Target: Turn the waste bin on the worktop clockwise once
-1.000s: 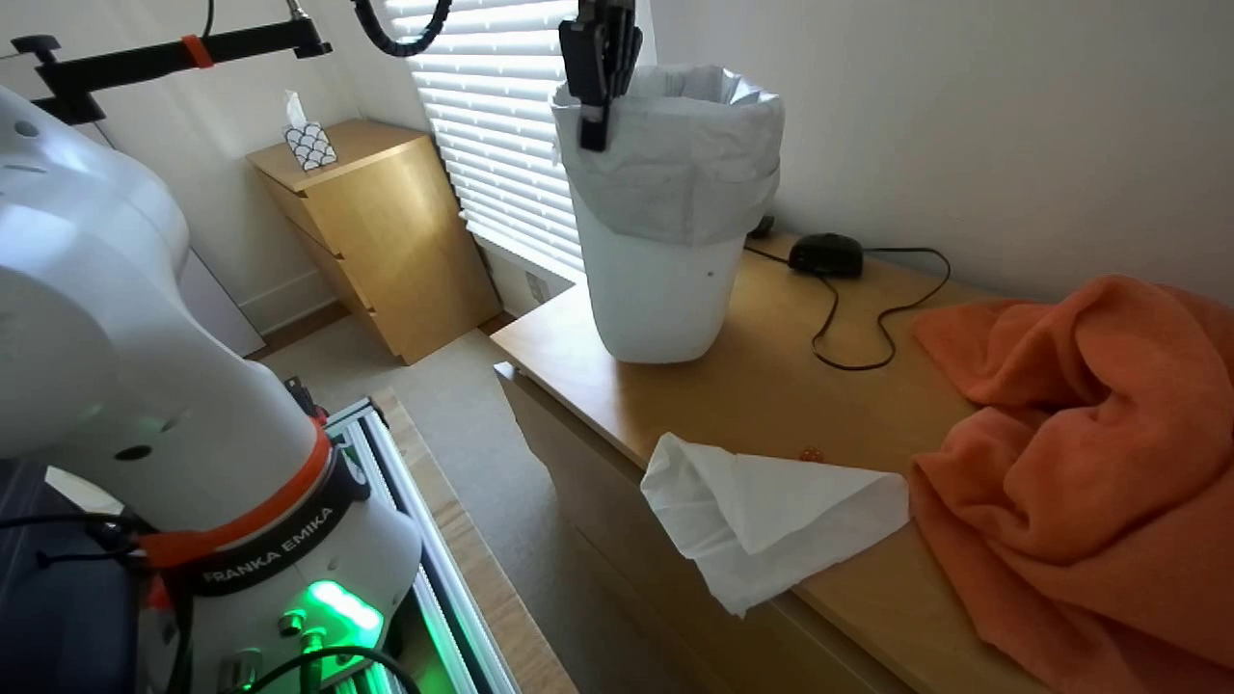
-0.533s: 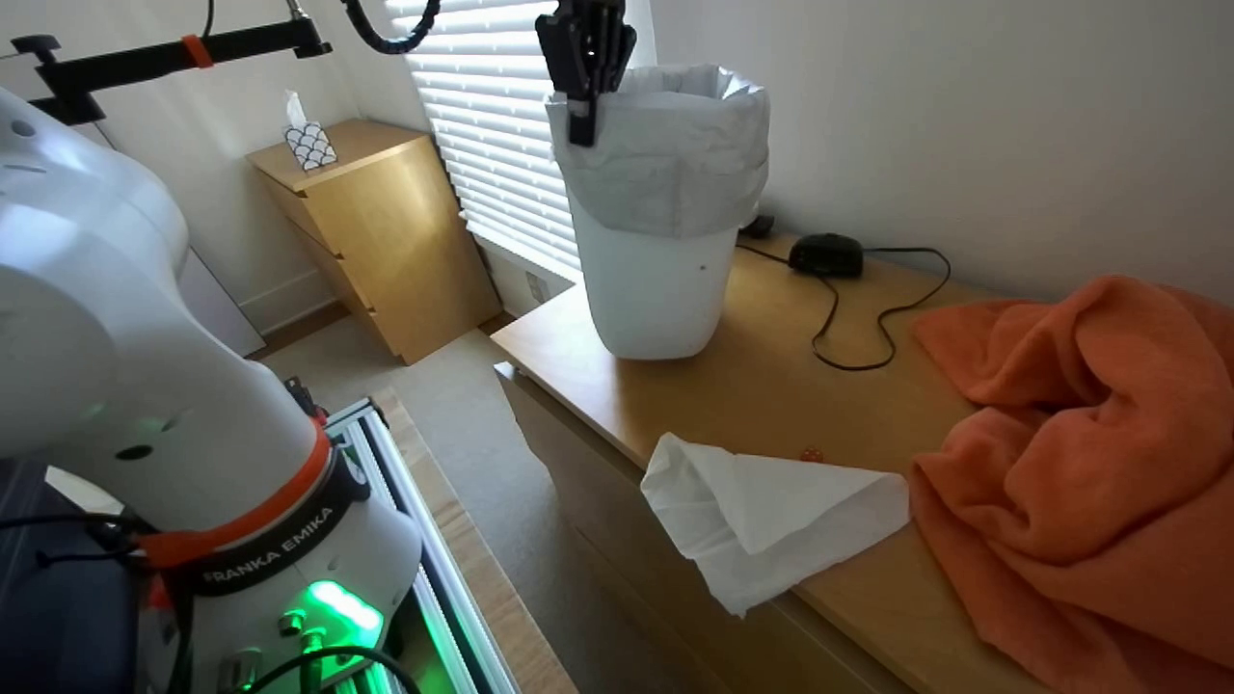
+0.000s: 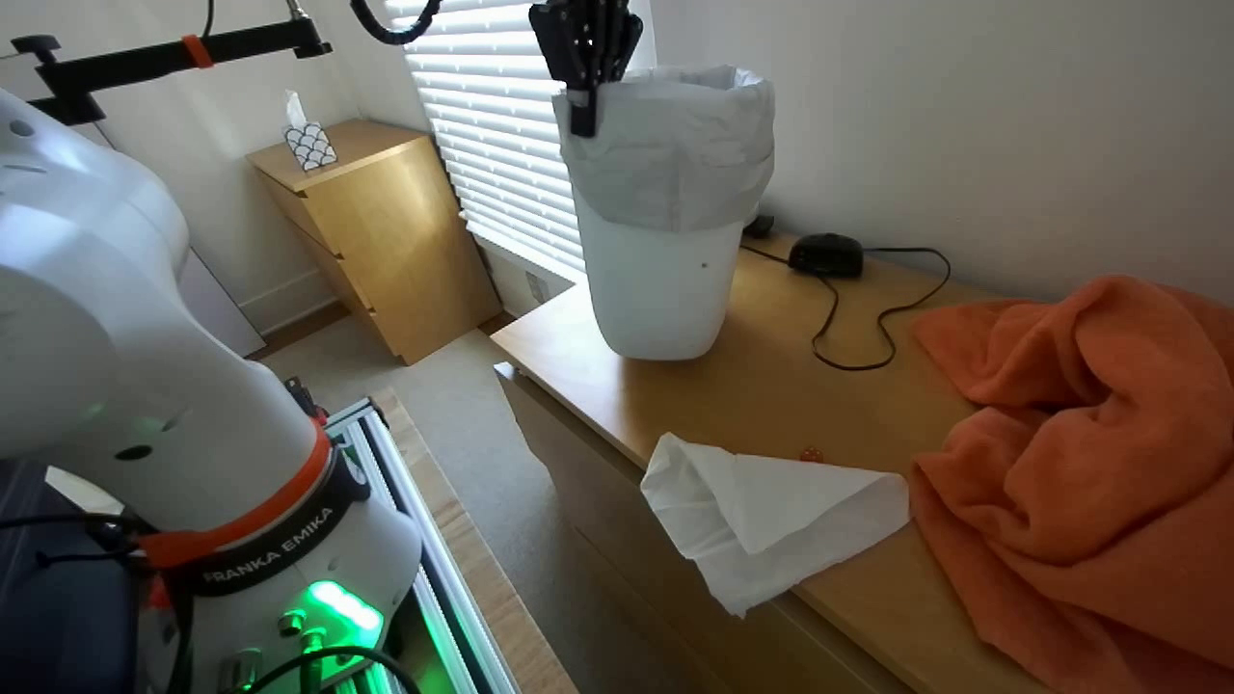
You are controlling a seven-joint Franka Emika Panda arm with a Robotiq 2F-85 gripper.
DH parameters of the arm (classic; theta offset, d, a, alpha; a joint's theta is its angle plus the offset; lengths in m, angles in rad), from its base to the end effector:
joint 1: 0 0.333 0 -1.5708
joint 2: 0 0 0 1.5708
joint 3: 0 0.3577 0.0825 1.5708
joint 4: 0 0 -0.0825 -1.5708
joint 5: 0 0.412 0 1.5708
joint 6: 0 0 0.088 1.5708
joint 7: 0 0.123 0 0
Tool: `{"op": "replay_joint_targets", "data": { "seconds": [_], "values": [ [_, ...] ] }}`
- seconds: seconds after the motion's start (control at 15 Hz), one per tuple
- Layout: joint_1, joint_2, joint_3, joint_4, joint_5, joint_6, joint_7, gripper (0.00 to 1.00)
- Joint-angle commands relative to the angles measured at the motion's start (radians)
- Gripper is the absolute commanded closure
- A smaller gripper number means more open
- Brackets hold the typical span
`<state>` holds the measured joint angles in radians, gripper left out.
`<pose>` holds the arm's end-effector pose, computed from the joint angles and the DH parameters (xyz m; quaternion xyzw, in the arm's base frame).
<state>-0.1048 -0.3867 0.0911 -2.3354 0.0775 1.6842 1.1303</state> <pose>0.4082 0.0053 0.4777 0.8250 -0.5490 -0.1233 0.0522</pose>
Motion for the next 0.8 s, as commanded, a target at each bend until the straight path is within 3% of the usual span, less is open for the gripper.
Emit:
{"op": "replay_joint_targets", "data": {
  "seconds": [0.0,0.4,0.6,0.73],
  "values": [
    [-0.015,-0.061,0.007,-0.056,-0.003,0.025,0.167,0.99],
    [0.003,-0.043,0.006,-0.064,0.022,0.010,0.265,0.99],
    [0.012,-0.033,0.006,-0.064,0.071,0.043,0.285,0.99],
    [0.014,-0.038,-0.001,-0.031,0.049,0.005,0.252,0.96]
  ]
}}
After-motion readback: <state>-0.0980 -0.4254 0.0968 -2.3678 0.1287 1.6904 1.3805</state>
